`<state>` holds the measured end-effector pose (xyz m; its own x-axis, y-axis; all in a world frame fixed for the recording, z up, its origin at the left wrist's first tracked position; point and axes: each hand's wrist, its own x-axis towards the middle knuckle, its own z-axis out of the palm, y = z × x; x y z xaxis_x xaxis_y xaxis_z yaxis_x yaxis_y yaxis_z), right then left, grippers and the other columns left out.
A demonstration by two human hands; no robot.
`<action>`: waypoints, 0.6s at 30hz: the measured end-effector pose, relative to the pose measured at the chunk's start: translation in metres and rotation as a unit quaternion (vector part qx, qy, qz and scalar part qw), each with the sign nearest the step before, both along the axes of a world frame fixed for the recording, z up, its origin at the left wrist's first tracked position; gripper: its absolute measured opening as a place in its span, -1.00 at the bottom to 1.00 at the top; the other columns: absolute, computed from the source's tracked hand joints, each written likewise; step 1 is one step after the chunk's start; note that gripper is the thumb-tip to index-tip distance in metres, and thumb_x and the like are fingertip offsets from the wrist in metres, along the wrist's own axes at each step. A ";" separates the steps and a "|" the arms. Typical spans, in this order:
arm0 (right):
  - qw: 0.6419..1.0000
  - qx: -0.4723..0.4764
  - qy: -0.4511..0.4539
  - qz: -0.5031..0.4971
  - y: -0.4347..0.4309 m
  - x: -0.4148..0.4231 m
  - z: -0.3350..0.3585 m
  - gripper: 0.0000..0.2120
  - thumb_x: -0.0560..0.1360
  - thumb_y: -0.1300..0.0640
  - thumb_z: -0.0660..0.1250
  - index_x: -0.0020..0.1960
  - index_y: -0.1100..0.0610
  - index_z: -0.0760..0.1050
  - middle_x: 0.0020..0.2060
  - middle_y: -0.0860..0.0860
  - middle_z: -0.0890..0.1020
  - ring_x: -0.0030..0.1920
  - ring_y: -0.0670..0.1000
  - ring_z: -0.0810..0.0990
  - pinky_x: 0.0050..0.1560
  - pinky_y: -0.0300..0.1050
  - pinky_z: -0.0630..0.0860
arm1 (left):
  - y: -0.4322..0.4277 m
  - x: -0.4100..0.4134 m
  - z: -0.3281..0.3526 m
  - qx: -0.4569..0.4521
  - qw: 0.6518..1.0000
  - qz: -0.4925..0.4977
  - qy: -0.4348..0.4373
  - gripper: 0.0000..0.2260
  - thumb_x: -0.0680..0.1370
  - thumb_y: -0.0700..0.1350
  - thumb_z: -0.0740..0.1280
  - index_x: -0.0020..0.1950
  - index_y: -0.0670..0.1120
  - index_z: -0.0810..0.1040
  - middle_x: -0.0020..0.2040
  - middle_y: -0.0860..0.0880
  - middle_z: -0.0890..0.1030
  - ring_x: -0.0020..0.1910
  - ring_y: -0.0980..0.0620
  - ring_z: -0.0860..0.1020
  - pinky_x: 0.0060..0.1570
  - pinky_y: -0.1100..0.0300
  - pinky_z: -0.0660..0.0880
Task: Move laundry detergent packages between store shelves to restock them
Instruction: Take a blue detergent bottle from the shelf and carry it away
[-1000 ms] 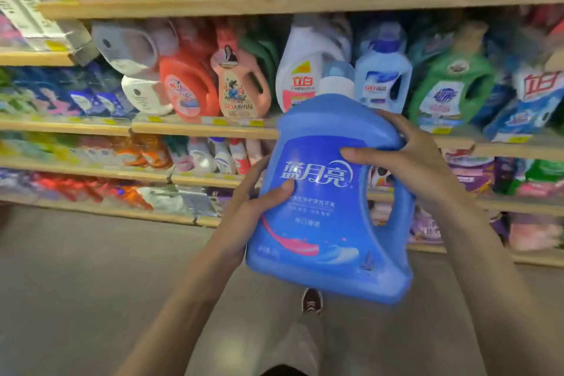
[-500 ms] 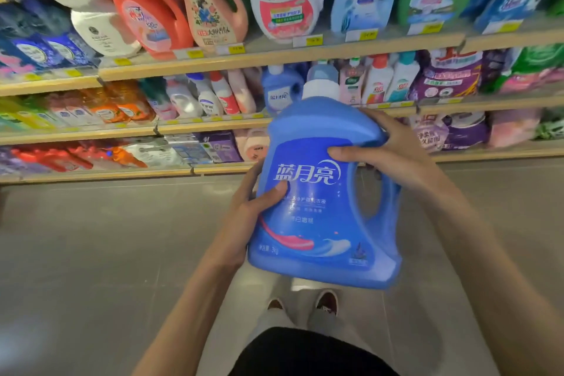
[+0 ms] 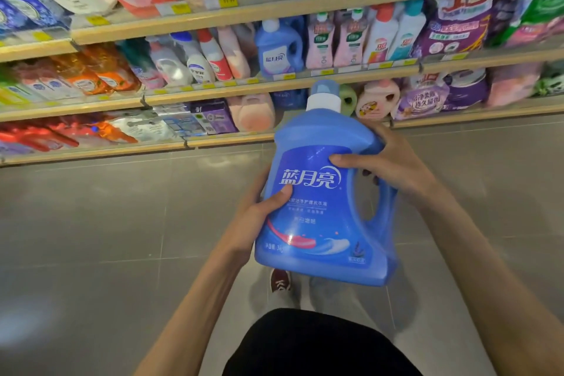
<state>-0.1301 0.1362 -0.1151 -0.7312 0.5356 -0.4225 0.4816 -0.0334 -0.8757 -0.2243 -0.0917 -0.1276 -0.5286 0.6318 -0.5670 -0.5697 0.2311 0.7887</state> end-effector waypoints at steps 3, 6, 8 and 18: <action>1.000 -0.004 -0.012 0.008 0.006 0.000 -0.007 -0.22 0.13 -0.19 0.67 0.29 -0.21 0.47 0.07 -0.18 0.66 -0.02 -0.08 0.68 -0.37 -0.14 0.53 | 0.005 0.005 -0.006 -0.014 1.000 0.000 -0.006 -0.58 0.52 -0.02 0.42 0.37 0.04 0.48 0.17 -0.08 0.70 0.10 -0.14 0.70 0.02 -0.03 0.66; 1.000 -0.008 -0.020 0.014 0.014 0.001 -0.011 -0.25 0.17 -0.15 0.67 0.29 -0.22 0.46 0.07 -0.22 0.65 0.00 -0.10 0.68 -0.40 -0.20 0.50 | 0.012 0.007 -0.013 -0.023 1.000 0.009 -0.008 -0.57 0.49 -0.01 0.47 0.35 0.06 0.49 0.16 -0.07 0.70 0.09 -0.12 0.70 -0.01 0.01 0.66; 0.999 -0.008 -0.025 0.025 0.019 0.000 -0.014 -0.27 0.18 -0.15 0.66 0.28 -0.24 0.46 0.08 -0.23 0.65 0.02 -0.10 0.68 -0.38 -0.18 0.51 | 0.017 0.006 -0.018 -0.017 1.000 0.011 -0.007 -0.56 0.50 -0.02 0.47 0.36 0.06 0.49 0.17 -0.06 0.70 0.10 -0.11 0.70 -0.03 0.04 0.65; 0.997 -0.011 -0.055 0.049 0.038 -0.046 -0.045 -0.29 0.17 -0.14 0.67 0.25 -0.16 0.47 0.10 -0.16 0.66 0.04 -0.09 0.69 -0.17 0.10 0.69 | 0.029 -0.029 -0.052 -0.021 0.997 0.031 -0.061 -0.56 0.48 -0.04 0.44 0.35 0.08 0.48 0.17 -0.07 0.70 0.11 -0.12 0.69 0.06 -0.04 0.64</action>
<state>-0.1757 0.1744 -0.1600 -0.7285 0.4531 -0.5137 0.5766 0.0008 -0.8170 -0.2538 -0.0624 -0.1794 -0.4920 0.5745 -0.6541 -0.6748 0.2231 0.7035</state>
